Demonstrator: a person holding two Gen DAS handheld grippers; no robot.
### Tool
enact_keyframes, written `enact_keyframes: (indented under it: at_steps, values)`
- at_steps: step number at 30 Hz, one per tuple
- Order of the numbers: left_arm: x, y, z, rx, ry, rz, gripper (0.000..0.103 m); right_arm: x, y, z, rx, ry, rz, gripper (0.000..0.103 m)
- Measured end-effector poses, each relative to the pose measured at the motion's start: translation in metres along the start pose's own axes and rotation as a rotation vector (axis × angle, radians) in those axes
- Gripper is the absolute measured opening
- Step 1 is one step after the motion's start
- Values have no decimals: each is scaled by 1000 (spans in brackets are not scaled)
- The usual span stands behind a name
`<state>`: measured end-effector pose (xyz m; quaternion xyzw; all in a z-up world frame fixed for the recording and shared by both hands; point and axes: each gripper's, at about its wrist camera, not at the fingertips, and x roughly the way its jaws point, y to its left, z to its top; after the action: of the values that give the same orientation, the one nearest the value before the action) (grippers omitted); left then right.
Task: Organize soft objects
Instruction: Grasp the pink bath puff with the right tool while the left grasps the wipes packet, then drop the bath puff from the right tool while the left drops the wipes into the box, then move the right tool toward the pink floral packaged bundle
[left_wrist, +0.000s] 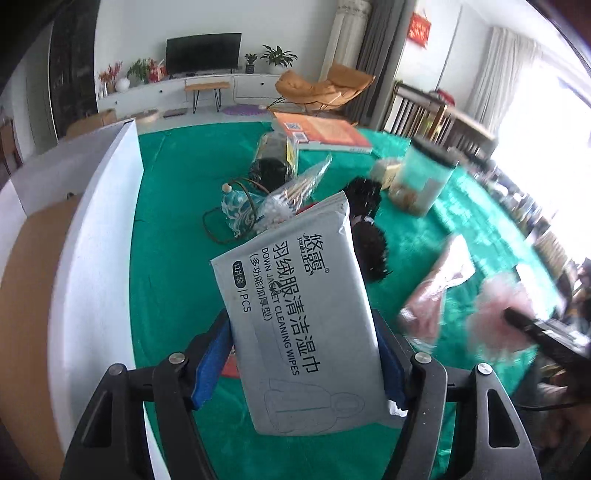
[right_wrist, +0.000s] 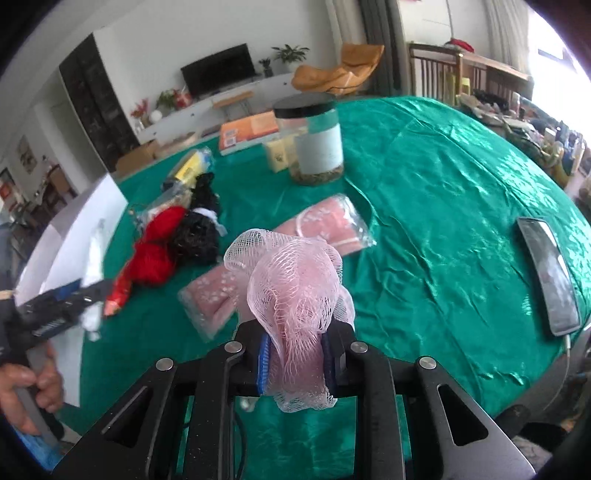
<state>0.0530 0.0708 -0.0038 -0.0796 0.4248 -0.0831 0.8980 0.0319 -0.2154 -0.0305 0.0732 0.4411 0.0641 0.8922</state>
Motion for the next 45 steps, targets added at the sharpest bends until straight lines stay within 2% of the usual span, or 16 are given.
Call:
enact_keyframes:
  at_steps: [2,6,10,12,15,16,17,19,22,26,30,35,38,39,43,45]
  values:
    - [-29,12,2,-22,-35,-23,70,0,-5,3,41,22,18,24]
    - [-88,52,6,-37,-119,61,70,-30,46,27,-47,-44,122,24]
    - [-136,110,-2,-79,-160,250,70,-50,139,50,-152,-47,385,24]
    - [-154,141,-13,-113,-160,362,70,-57,193,55,-212,-21,529,24]
    - [-162,173,-31,-172,-138,485,72,-56,271,52,-292,53,714,25]
    - [-162,183,-38,-196,-128,524,82,-51,292,48,-311,85,755,33]
    - [-161,192,-42,-218,-119,550,99,-46,309,42,-330,110,776,49]
    - [-159,202,-50,-254,-133,589,103,-31,333,32,-373,163,786,79]
    - [-152,204,-52,-276,-134,591,103,-14,331,22,-382,168,753,77]
    - [-148,185,-43,-240,-188,529,103,5,290,22,-388,62,513,77]
    - [-133,132,-31,-163,-215,360,103,33,203,29,-249,-2,245,77]
    - [-92,32,-28,38,-145,132,103,55,76,23,-54,-27,-87,77]
    - [-43,-21,-39,155,-42,56,103,60,28,15,46,2,-154,77]
    - [-29,-31,-40,173,-15,54,103,62,19,12,71,2,-164,77]
    - [39,-42,-44,176,100,65,103,66,-2,12,151,-2,-155,77]
    - [57,-42,-49,167,119,70,103,65,1,14,142,-12,-168,77]
